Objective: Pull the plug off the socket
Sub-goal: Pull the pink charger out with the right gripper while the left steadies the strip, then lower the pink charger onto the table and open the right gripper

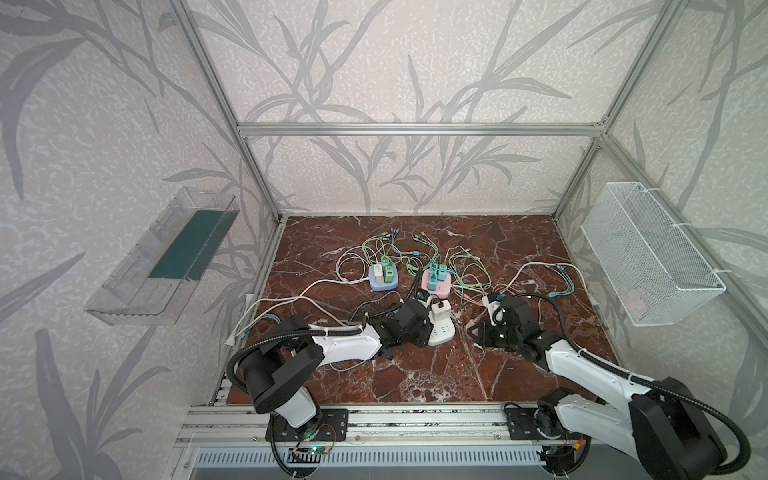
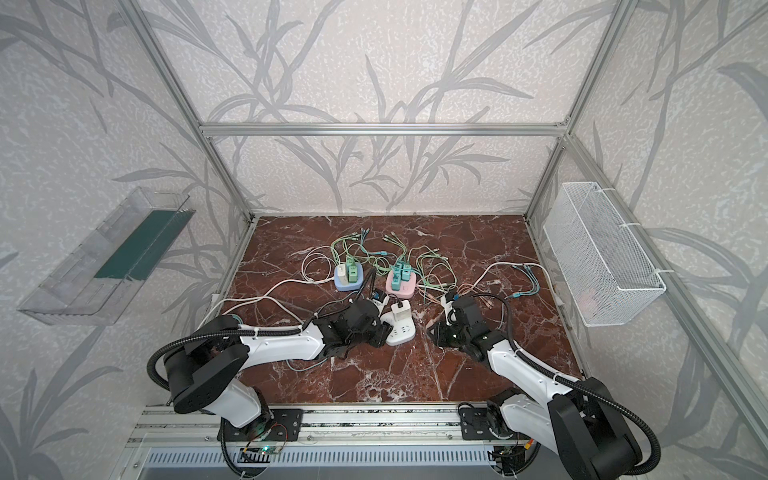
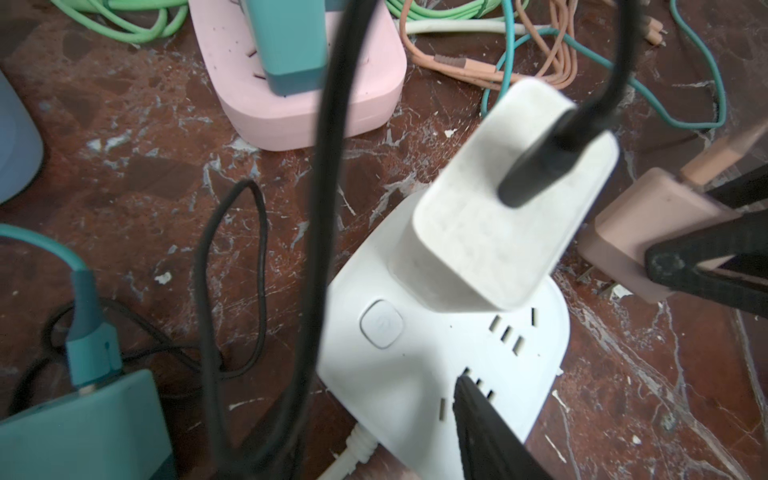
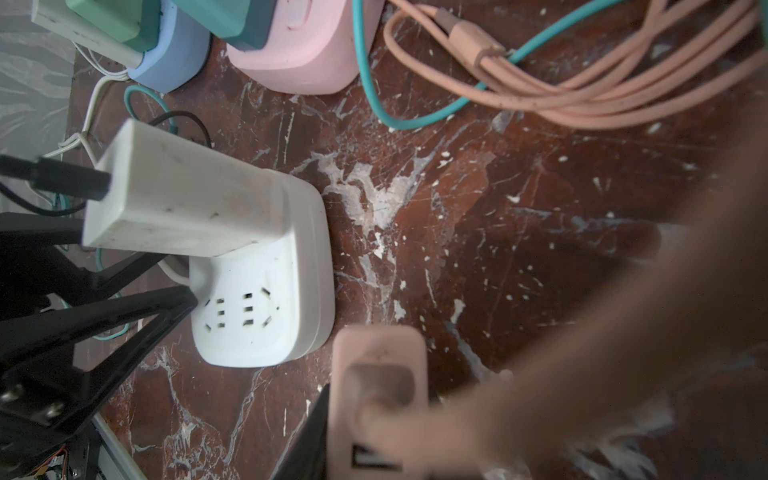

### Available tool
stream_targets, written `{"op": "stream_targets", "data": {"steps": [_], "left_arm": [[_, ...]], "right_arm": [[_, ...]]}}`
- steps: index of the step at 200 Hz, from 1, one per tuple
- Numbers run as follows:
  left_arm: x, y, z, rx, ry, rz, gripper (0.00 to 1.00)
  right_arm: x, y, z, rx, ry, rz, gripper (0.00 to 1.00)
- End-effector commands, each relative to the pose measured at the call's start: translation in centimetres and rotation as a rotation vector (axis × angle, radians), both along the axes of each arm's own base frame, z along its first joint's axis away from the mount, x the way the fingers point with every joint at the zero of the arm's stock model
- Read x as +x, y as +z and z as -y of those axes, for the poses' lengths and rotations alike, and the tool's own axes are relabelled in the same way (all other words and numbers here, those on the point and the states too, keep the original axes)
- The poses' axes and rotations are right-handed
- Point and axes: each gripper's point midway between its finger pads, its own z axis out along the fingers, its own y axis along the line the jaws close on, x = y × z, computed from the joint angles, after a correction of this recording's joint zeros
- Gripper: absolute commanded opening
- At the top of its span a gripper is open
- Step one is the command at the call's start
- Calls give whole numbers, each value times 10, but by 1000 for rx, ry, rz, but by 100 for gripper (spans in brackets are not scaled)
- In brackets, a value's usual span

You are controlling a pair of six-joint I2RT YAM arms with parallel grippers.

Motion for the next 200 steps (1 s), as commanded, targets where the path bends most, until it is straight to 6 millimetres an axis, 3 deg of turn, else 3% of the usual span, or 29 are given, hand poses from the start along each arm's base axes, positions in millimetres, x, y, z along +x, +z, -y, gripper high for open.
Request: {"op": "stream_targets", "data": {"steps": [1, 62, 79, 119, 200], "left_arm": [[2, 14, -2, -26, 5, 57, 58], [1, 23, -6, -56, 13, 97, 59], [1, 23, -5, -59, 9, 94, 60], [2, 24, -5, -56, 10, 95, 60], [2, 22, -6, -56, 19, 90, 61]], "right_arm": [[-1, -2, -1, 36, -8, -21, 13], [-1, -10, 9, 38, -52, -85, 18], [-2, -13, 11, 38, -62, -110, 25], [-1, -14, 15, 27, -69, -142, 30], [4, -10, 24, 9, -113, -150, 52]]}}
